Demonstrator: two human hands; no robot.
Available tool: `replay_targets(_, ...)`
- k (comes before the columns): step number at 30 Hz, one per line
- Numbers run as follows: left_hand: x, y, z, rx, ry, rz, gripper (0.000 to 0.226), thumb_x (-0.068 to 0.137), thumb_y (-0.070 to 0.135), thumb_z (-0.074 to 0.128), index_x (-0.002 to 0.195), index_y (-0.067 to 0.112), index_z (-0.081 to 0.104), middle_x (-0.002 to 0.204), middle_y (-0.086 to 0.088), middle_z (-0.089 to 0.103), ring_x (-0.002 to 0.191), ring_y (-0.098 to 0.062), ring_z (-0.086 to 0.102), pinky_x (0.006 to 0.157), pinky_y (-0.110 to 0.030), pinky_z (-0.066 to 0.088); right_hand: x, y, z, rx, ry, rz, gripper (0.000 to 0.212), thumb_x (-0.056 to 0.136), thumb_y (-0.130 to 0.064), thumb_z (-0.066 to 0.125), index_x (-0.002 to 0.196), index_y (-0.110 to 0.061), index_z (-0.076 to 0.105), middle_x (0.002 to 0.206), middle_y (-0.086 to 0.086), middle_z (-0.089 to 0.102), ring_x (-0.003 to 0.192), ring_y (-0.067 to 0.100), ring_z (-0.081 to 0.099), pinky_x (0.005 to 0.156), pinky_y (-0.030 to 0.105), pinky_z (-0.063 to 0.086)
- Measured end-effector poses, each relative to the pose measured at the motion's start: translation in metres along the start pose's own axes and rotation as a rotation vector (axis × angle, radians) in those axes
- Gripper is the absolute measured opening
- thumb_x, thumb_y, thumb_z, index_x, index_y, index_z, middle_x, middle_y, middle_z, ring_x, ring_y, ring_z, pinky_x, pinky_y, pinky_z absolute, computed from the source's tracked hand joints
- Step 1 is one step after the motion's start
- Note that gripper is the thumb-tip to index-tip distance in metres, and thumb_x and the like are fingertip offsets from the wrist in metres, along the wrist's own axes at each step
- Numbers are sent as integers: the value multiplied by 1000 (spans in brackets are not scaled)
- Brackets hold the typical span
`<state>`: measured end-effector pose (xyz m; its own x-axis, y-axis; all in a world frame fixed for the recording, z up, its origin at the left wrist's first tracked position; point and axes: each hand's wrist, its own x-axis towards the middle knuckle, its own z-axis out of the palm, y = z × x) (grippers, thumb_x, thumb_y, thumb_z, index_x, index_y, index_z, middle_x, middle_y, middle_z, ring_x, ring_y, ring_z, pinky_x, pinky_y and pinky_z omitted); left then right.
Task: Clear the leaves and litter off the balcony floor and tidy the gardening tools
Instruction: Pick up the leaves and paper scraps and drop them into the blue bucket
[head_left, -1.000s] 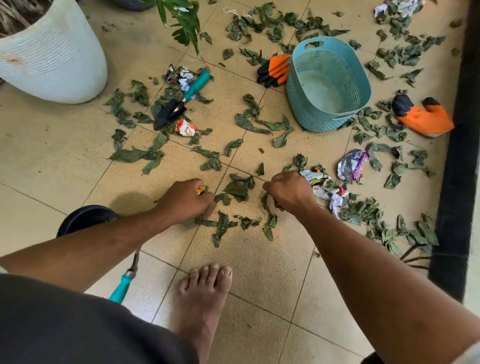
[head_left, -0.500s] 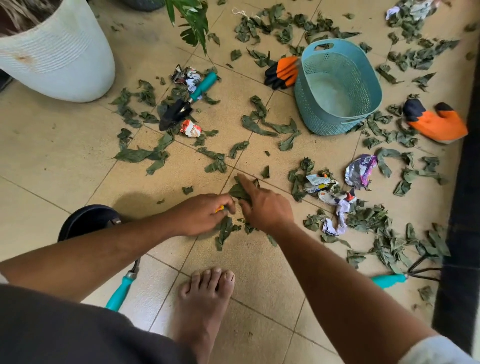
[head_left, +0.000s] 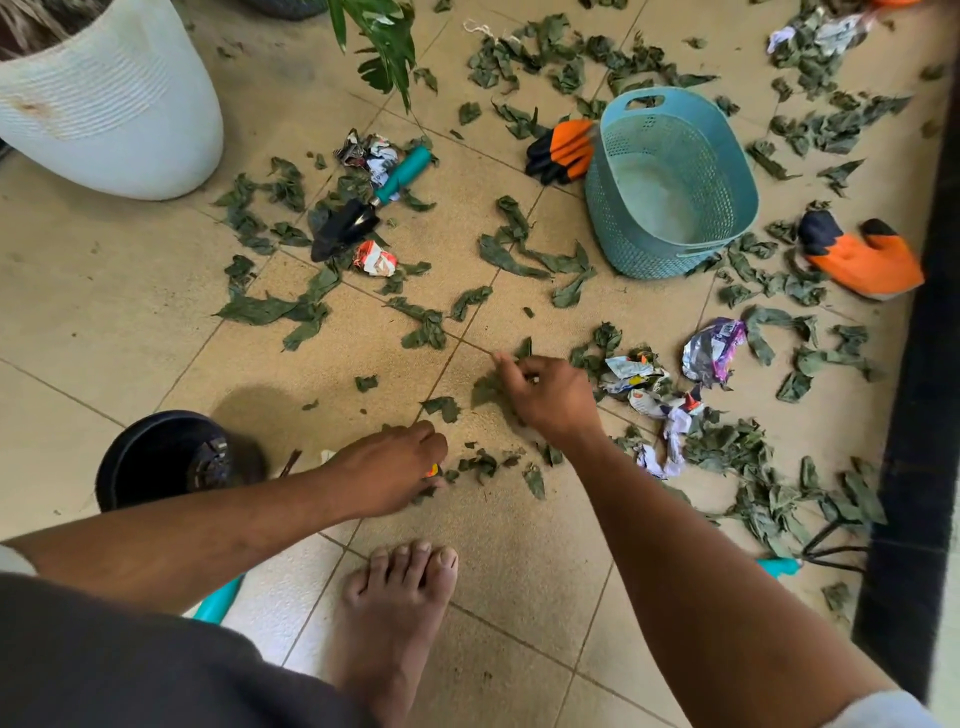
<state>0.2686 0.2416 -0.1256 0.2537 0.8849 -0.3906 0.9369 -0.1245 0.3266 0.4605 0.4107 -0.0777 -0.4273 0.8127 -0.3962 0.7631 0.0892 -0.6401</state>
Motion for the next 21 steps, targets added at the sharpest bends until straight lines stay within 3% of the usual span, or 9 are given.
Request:
replay_targets(2,0,-3,-6,-99,-7,-33,26,107,40,59,117,17,52,112,-6,59,90,-28,62,67,-36,44,6,-1,-17,202,-5,79,54,94,-67,63,83,-15,75,70,8,74,51,14,62,46,24,46)
replay_targets(5,3,-2,-26,-258,-31,-115,22,106,37,60,116,19,52,104,-5,65,87,-24,60,67,-37,44,9,5,-39,484,-72,211,40,86,-31,83,90,7,70,90,27,74,63,24,55,49,30,40)
replay_targets(9,8,2,-52,-507,-29,-267,16,102,37,66,110,27,56,86,2,66,63,-13,55,54,-32,36,-1,9,-52,584,-133,267,17,86,-11,78,79,3,71,95,27,75,66,30,55,48,31,38)
replay_targets(11,13,3,-63,-697,-47,-348,12,103,36,66,113,37,61,93,6,70,58,-8,53,53,-26,39,-9,10,-54,648,-150,272,20,90,0,69,72,-8,64,92,22,78,61,27,57,48,29,35)
replay_targets(14,18,2,-75,-1100,-88,-455,22,107,30,60,120,44,71,114,0,76,86,-27,73,67,-38,54,-19,13,-53,719,-195,335,14,95,1,61,96,-12,56,90,22,76,59,26,63,44,25,35)
replay_targets(15,19,2,-78,-1222,-90,-463,24,109,28,56,121,38,75,111,-5,78,86,-29,72,65,-36,54,-22,15,-53,754,-220,366,13,98,-2,61,107,-10,56,88,21,75,59,27,64,43,24,35)
replay_targets(17,20,3,-85,-1389,-73,-453,28,109,22,53,117,20,80,91,-8,74,69,-17,59,52,-26,43,-26,18,-54,781,-250,397,21,102,-9,61,122,-4,59,82,16,70,55,23,61,40,24,37)
replay_targets(19,21,4,-90,-1595,-66,-415,30,105,15,50,109,3,77,80,-6,65,61,-11,47,45,-22,34,-29,18,-55,802,-264,420,27,100,-14,65,123,-1,68,79,10,65,53,19,57,38,23,37)
replay_targets(21,22,7,-94,-1788,-82,-417,29,98,12,44,95,2,72,76,-4,61,58,-10,41,41,-20,30,-30,14,-56,873,-296,470,29,92,-10,70,119,0,72,78,9,64,54,19,57,36,21,37)
